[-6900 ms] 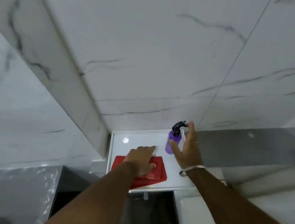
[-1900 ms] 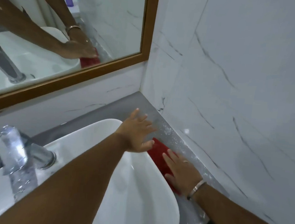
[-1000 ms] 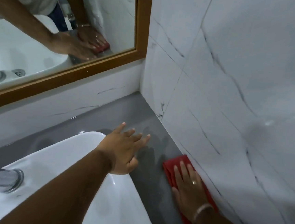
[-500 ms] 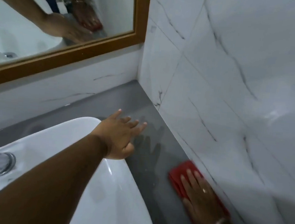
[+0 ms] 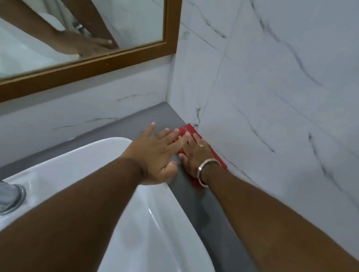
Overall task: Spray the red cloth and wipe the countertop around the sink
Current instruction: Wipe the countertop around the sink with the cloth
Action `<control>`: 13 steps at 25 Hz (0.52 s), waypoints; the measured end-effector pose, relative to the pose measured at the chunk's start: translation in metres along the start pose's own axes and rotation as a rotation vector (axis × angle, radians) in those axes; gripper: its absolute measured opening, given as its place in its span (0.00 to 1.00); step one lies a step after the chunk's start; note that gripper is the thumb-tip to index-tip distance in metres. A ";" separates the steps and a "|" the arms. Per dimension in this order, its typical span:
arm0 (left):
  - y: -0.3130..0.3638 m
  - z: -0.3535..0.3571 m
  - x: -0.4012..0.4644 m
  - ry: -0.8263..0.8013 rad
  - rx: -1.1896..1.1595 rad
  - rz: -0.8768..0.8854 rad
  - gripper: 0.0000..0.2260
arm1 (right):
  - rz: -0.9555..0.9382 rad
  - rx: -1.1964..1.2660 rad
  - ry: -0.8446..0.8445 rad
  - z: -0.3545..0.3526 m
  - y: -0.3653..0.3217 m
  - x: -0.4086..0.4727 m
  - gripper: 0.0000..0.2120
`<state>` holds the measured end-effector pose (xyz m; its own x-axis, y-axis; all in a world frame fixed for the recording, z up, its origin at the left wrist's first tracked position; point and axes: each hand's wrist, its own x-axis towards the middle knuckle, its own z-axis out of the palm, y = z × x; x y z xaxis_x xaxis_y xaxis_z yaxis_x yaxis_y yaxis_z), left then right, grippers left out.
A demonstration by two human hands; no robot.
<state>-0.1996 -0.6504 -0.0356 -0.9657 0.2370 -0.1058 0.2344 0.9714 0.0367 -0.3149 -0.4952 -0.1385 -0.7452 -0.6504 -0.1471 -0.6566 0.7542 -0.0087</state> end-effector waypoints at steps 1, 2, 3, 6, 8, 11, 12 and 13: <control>0.000 -0.002 -0.001 -0.011 0.005 -0.002 0.35 | 0.010 -0.012 -0.014 0.006 0.008 -0.034 0.31; 0.001 -0.005 -0.002 -0.025 0.007 -0.002 0.35 | 0.009 -0.021 -0.018 0.016 0.024 -0.085 0.30; 0.001 -0.008 -0.004 -0.035 0.007 -0.003 0.36 | -0.007 -0.041 -0.005 0.026 0.046 -0.142 0.31; 0.004 -0.014 -0.005 -0.071 0.006 0.001 0.36 | -0.026 -0.080 -0.023 0.044 0.097 -0.284 0.36; 0.005 -0.016 -0.005 -0.081 -0.001 -0.003 0.36 | 0.025 -0.092 -0.078 0.043 0.098 -0.293 0.36; 0.004 -0.015 -0.004 -0.087 -0.004 -0.003 0.37 | 0.037 -0.054 -0.100 0.033 0.071 -0.218 0.31; 0.003 -0.013 -0.004 -0.085 -0.002 0.001 0.38 | 0.011 -0.007 -0.102 0.030 0.062 -0.183 0.30; 0.002 -0.012 -0.003 -0.085 0.003 0.005 0.39 | 0.007 0.043 -0.093 0.027 0.053 -0.142 0.30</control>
<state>-0.1977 -0.6491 -0.0232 -0.9516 0.2416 -0.1898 0.2394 0.9703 0.0346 -0.2406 -0.3600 -0.1445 -0.7345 -0.6354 -0.2383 -0.6442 0.7632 -0.0494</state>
